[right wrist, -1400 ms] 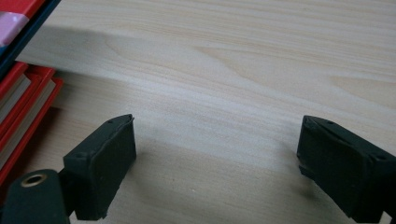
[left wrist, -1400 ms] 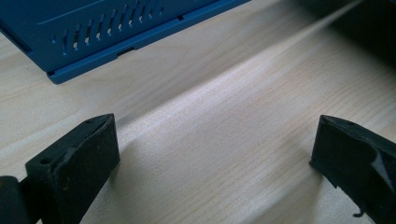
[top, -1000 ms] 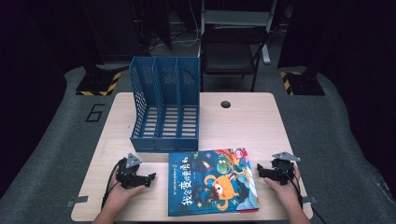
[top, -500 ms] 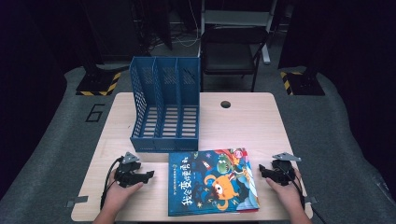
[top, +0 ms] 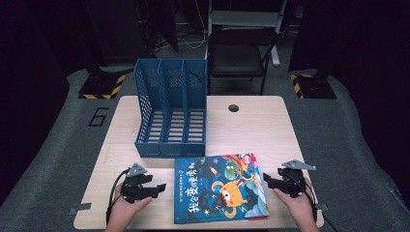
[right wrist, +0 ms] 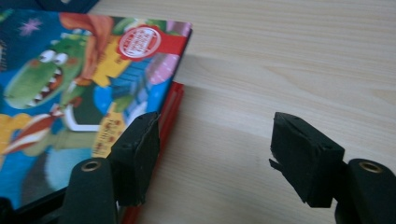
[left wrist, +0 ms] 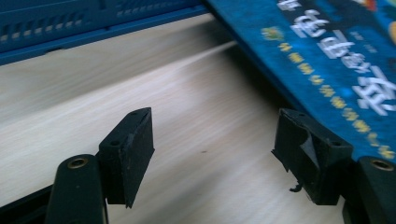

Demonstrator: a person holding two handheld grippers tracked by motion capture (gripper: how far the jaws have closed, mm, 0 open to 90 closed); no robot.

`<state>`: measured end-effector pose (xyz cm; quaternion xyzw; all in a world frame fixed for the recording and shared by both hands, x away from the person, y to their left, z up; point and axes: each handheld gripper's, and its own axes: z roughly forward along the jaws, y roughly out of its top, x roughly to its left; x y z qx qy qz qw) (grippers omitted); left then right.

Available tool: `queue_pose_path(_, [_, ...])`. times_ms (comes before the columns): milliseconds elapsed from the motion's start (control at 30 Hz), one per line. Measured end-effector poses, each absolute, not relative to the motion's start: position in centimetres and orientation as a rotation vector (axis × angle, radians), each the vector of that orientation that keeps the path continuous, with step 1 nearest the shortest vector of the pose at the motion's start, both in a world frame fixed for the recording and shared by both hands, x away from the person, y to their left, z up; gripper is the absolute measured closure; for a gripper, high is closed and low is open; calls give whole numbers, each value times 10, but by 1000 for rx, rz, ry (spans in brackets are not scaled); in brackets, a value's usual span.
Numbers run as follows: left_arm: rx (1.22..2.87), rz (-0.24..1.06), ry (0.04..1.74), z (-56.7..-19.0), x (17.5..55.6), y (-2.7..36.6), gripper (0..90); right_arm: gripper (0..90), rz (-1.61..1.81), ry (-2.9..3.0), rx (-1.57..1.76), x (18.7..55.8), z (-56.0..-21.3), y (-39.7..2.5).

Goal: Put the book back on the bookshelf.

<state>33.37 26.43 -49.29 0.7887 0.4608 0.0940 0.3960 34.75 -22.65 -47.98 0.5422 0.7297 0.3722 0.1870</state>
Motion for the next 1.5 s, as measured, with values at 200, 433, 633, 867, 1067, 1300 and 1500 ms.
queue_pose_path(200, [1976, 212, 1148, -490, 323, 250, 273, 288, 1066, 2118, 1495, 331, -471, -213])
queue_pose_path(433, [1995, 151, 1078, -487, 312, 234, 259, 285, 1110, 2161, 1484, 311, -469, -204])
queue_pose_path(633, [2016, 120, 1060, -490, 311, 221, 259, 317, 1102, 2198, 1452, 310, -479, -199])
queue_pose_path(867, [2037, 109, 1029, -496, 311, 216, 303, 346, 1143, 2215, 1424, 308, -484, -194])
queue_pose_path(1067, [2006, 68, 1032, -500, 311, 215, 297, 346, 1123, 2234, 1390, 307, -484, -187])
queue_pose_path(1300, [1994, 49, 1046, -501, 310, 216, 308, 358, 1131, 2237, 1398, 308, -484, -189])
queue_pose_path(1500, [1981, 25, 1080, -502, 312, 219, 305, 368, 1111, 2255, 1348, 306, -484, -186])
